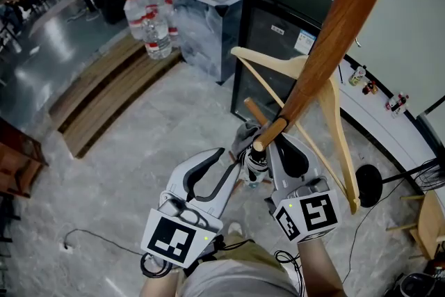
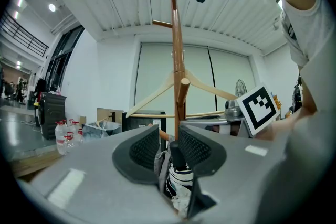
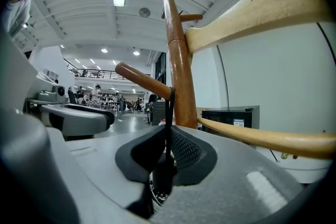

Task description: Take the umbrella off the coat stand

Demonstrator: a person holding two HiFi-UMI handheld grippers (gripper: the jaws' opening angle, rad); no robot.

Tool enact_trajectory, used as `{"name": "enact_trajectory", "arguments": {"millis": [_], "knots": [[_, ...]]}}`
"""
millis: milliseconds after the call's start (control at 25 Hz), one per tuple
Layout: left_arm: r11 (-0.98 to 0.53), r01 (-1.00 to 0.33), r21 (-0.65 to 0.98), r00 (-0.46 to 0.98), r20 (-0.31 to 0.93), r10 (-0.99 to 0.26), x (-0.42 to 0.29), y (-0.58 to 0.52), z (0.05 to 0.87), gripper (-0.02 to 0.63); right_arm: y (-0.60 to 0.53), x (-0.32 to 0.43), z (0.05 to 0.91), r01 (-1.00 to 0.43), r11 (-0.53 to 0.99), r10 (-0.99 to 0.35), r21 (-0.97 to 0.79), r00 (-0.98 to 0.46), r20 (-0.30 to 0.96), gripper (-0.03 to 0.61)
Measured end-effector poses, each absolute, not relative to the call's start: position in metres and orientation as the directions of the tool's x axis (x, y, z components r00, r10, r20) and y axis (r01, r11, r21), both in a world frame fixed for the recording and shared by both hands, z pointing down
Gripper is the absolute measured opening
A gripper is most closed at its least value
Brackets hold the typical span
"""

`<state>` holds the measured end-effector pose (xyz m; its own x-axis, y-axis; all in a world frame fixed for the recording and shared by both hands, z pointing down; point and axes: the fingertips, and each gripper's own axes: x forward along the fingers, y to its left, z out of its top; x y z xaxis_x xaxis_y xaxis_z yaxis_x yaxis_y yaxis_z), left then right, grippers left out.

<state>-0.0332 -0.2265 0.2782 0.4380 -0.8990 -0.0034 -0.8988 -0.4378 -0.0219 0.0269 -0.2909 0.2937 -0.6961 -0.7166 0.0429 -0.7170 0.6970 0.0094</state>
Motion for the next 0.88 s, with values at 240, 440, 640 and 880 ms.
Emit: {"name": "enact_trajectory", "arguments": {"millis": [240, 440, 640, 880], "knots": [[-0.449, -0.893, -0.023, 0.449, -0.006, -0.893, -0.032, -0.233, 0.276, 0.112, -0.289, 0.024, 0.291, -0.7, 0.713, -0.701, 0.017, -0.713, 0.033, 0.038], [-0.456, -0.89, -0.015, 0.456, -0.006, -0.89, -0.031, -0.239, 0.276, 0.114, -0.287, 0.024, 0.29, -0.694, 0.72, -0.694, 0.011, -0.72, 0.018, 0.041], [-0.467, -0.884, -0.015, 0.467, -0.008, -0.884, -0.028, -0.244, 0.275, 0.114, -0.286, 0.026, 0.289, -0.685, 0.728, -0.685, 0.014, -0.728, 0.011, 0.049], [-0.491, -0.871, -0.007, 0.491, -0.013, -0.871, -0.021, -0.252, 0.273, 0.117, -0.286, 0.031, 0.29, -0.689, 0.724, -0.69, 0.026, -0.724, 0.017, 0.023]]}}
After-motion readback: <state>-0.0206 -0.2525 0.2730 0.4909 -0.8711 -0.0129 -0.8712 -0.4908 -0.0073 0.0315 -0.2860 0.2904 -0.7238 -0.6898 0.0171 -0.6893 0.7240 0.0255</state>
